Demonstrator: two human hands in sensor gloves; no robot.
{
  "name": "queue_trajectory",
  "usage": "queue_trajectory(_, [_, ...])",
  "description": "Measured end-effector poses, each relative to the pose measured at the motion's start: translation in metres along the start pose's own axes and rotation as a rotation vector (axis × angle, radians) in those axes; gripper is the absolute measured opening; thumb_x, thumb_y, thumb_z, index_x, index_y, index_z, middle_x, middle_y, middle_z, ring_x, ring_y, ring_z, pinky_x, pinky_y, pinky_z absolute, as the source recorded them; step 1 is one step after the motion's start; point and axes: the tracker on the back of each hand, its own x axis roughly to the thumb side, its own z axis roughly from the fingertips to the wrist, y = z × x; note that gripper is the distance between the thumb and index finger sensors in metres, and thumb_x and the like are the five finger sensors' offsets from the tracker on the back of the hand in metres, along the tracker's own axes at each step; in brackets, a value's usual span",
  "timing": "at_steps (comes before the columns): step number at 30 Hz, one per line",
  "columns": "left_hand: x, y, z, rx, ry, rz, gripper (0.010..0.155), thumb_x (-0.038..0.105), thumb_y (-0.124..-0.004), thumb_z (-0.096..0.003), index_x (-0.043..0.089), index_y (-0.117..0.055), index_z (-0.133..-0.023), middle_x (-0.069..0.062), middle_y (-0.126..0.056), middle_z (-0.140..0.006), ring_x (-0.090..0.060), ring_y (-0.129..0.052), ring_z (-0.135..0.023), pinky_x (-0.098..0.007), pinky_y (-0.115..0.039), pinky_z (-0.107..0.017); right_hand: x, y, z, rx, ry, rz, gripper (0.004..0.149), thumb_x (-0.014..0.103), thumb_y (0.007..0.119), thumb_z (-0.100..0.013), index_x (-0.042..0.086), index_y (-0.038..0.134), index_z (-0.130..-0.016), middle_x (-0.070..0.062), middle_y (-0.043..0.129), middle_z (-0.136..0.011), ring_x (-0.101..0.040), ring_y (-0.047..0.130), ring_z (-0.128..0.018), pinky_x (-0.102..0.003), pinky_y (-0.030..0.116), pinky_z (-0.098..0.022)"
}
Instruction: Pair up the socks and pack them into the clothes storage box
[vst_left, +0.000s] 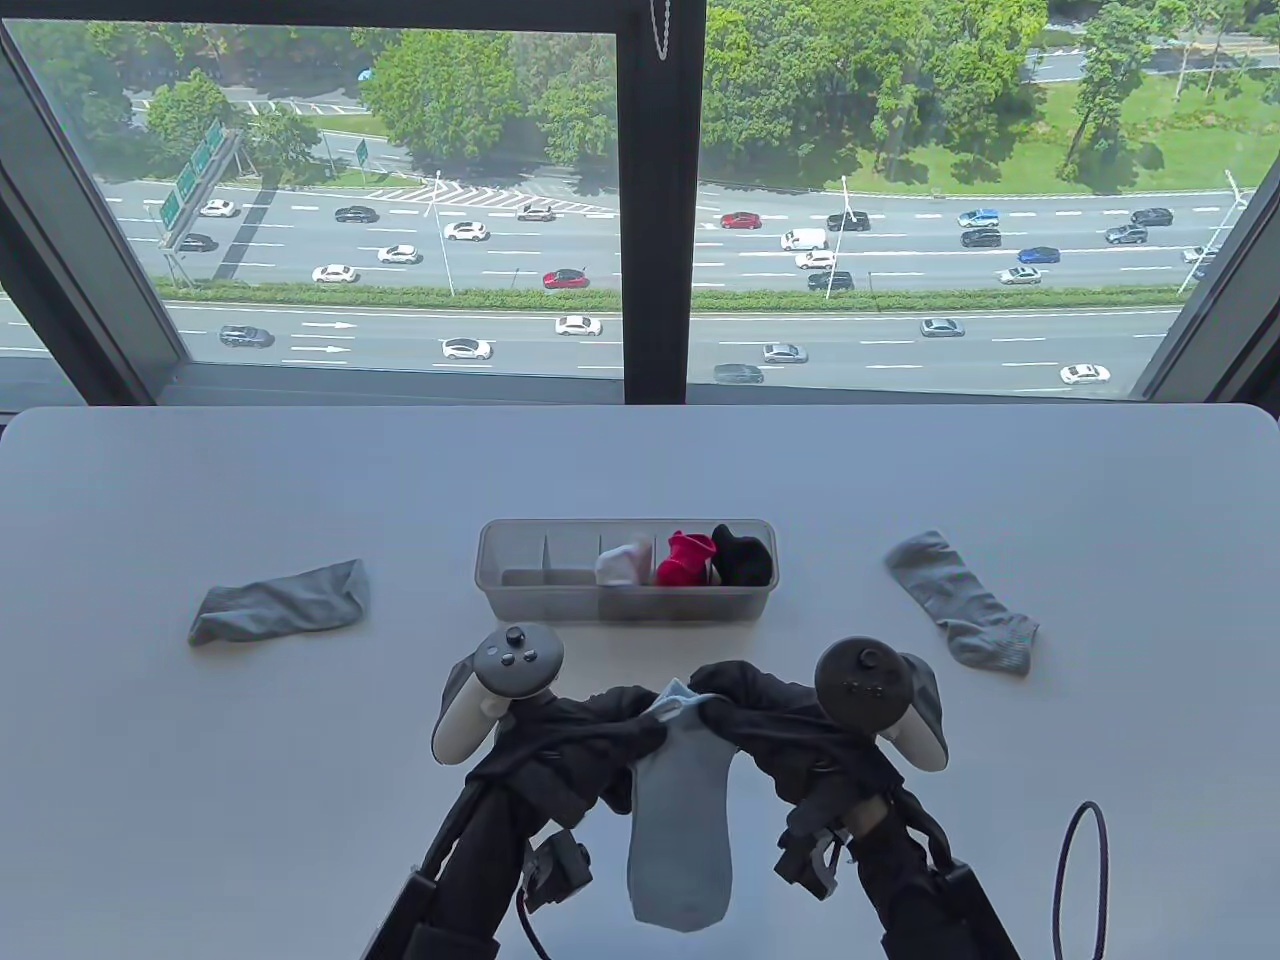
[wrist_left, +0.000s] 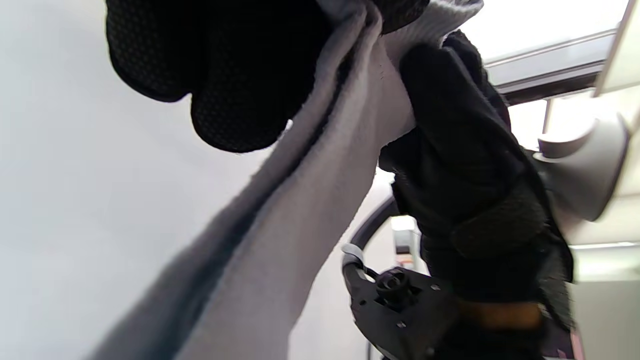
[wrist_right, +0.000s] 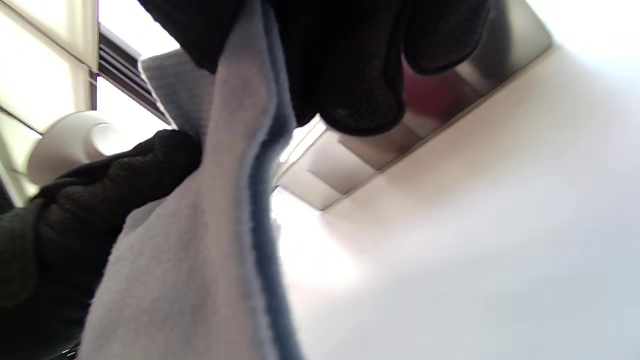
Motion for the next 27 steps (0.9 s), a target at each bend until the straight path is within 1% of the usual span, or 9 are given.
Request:
queue_trajectory(2, [-0.012, -0.003, -0.003, 0.163, 0.156, -0.228, 0.078, 0.036, -0.064, -0.0604, 0.005, -0.014, -0.111, -0.034, -0.025, -0.116, -0.062, -0.037, -0.106, -0.075, -0.044, -0.072, -0.012, 0.010, -0.002, -0.038, 0.082, 0.112, 0.060, 0.030, 0.070, -0.061, 0.005, 0.047, -0.110, -0.029, 0.073, -0.102, -0.051, 0.072, -0.091, -0.067, 0.055, -0.069])
queue_trajectory(4, [-0.008, -0.003, -0.001, 0.199, 0.154, -0.458, 0.075, 0.035, -0.066, -0.0595, 0.020, -0.015, -0.112, -0.021, -0.002, -0.117, -0.052, -0.008, -0.110, -0.077, -0.023, -0.074, -0.018, 0.010, 0.000, 0.031, 0.082, 0.197, 0.065, 0.031, 0.070, -0.061, 0.006, 0.039, -0.113, -0.034, 0.052, -0.113, -0.059, 0.048, -0.099, -0.069, 0.050, -0.070])
queue_trajectory(8, [0.015, -0.023, -0.005, -0.049, 0.004, -0.533, 0.048, 0.033, -0.068, -0.0590, 0.015, -0.068, -0.104, -0.017, -0.064, -0.115, -0.047, -0.061, -0.108, -0.072, -0.047, -0.075, -0.018, 0.008, -0.001, 0.108, 0.061, 0.200, 0.059, 0.028, 0.072, -0.060, 0.013, 0.047, -0.112, -0.032, 0.044, -0.116, -0.059, 0.038, -0.102, -0.071, 0.045, -0.070])
queue_trajectory(10, [0.014, -0.051, -0.015, -0.315, 0.086, -0.521, 0.051, 0.036, -0.066, -0.0598, 0.016, -0.065, -0.107, -0.016, -0.058, -0.119, -0.046, -0.053, -0.112, -0.073, -0.039, -0.076, -0.019, 0.012, -0.002, 0.172, 0.061, 0.188, 0.055, 0.027, 0.073, -0.060, 0.013, 0.054, -0.109, -0.033, 0.044, -0.116, -0.059, 0.037, -0.101, -0.071, 0.045, -0.070])
queue_trajectory(12, [0.003, -0.068, -0.024, -0.421, 0.269, -0.613, 0.056, 0.035, -0.065, -0.0597, 0.017, -0.053, -0.112, -0.011, -0.039, -0.123, -0.038, -0.031, -0.115, -0.072, -0.030, -0.077, -0.022, 0.019, -0.003, 0.286, 0.068, 0.223, 0.051, 0.025, 0.075, -0.059, 0.013, 0.060, -0.106, -0.034, 0.045, -0.115, -0.060, 0.033, -0.101, -0.071, 0.044, -0.070])
queue_trajectory(16, [-0.008, -0.060, -0.028, -0.351, 0.280, -0.694, 0.057, 0.033, -0.066, -0.0594, 0.024, -0.043, -0.111, 0.002, -0.017, -0.121, -0.029, -0.009, -0.114, -0.069, -0.019, -0.077, -0.030, 0.040, -0.005, 0.641, 0.143, 0.365, 0.058, 0.024, 0.078, -0.058, 0.022, 0.050, -0.109, -0.033, 0.025, -0.118, -0.059, 0.017, -0.100, -0.072, 0.033, -0.072])
queue_trajectory(19, [-0.019, -0.052, -0.030, -0.343, 0.269, -0.598, 0.059, 0.033, -0.067, -0.0591, 0.026, -0.039, -0.111, 0.004, -0.011, -0.120, -0.026, -0.003, -0.112, -0.069, -0.015, -0.076, -0.037, 0.065, -0.006, 0.765, 0.191, 0.394, 0.072, 0.026, 0.080, -0.057, 0.024, 0.033, -0.112, -0.032, -0.003, -0.111, -0.058, -0.004, -0.093, -0.071, 0.015, -0.069])
queue_trajectory(23, [-0.024, -0.047, -0.030, -0.334, 0.253, -0.548, 0.068, 0.036, -0.070, -0.0578, 0.029, -0.025, -0.109, 0.001, -0.008, -0.118, -0.032, 0.002, -0.109, -0.069, -0.012, -0.075, -0.034, 0.072, -0.010, 0.494, 0.142, 0.496, 0.050, 0.030, 0.075, -0.056, 0.031, 0.052, -0.101, -0.028, 0.014, -0.114, -0.056, 0.012, -0.099, -0.071, 0.025, -0.071])
queue_trajectory(27, [-0.018, -0.048, -0.030, -0.240, 0.206, -0.591, 0.062, 0.034, -0.070, -0.0579, 0.030, -0.030, -0.105, -0.004, -0.020, -0.120, -0.046, -0.007, -0.109, -0.072, -0.017, -0.074, -0.041, 0.066, -0.010, 0.494, 0.175, 0.209, 0.042, 0.037, 0.065, -0.059, 0.021, 0.067, -0.098, -0.029, 0.014, -0.115, -0.055, 0.004, -0.097, -0.071, 0.012, -0.067])
